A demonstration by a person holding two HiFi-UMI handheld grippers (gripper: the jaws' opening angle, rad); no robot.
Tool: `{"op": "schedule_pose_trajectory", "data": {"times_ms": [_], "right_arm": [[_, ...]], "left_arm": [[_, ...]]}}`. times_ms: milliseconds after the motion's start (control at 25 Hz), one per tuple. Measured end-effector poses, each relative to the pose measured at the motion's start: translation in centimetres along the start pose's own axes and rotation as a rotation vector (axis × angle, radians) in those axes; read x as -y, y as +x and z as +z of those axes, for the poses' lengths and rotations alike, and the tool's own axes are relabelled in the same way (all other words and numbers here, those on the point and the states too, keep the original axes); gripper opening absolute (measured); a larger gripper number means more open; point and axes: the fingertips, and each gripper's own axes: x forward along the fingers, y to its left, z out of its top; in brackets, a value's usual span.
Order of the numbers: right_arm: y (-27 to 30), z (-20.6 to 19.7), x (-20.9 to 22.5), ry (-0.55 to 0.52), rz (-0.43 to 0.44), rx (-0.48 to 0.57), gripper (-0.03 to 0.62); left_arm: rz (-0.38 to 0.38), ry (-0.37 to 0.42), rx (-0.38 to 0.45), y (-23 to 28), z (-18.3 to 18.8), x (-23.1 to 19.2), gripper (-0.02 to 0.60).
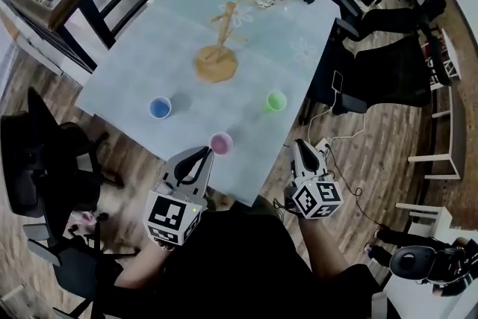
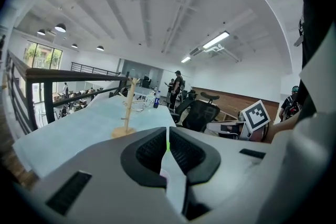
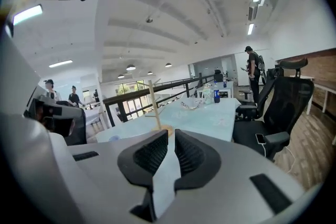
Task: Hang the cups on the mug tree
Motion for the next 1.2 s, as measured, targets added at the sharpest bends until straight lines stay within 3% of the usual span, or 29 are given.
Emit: {"op": "schedule_pose_trajectory", "data": {"times_ms": [80,200,480,800,1200], "right_arm": [[1.1,-0.6,2.1,-0.017,-0.031,-0.027,0.033],[3.5,-1.9,5.1,-0.012,-0.04,-0.068,0.137],[8.9,-5.4,9.0,-0.062,0.022,-0.162,0.248],[15.0,-10.5,10.0,-0.191,0.115,-0.293,0.265],[19.7,-13.5,10.1,-0.307,0.126,-0.386,0.278]], "left_arm": [[0.009,-0.002,-0.014,0.8,0.0,-0.3,0.031],[0.028,-0.004,-0.033,2.3,-0.3,-0.7,0.029],[0.119,-0.023,-0.067,4.0,-0.9,-0.3,0.03],[0.195,-0.034,-0.093,4.2,-1.2,-0.5,0.031],[0.231,-0.066,-0.106,3.8,-2.2,-0.6,0.031]]}}
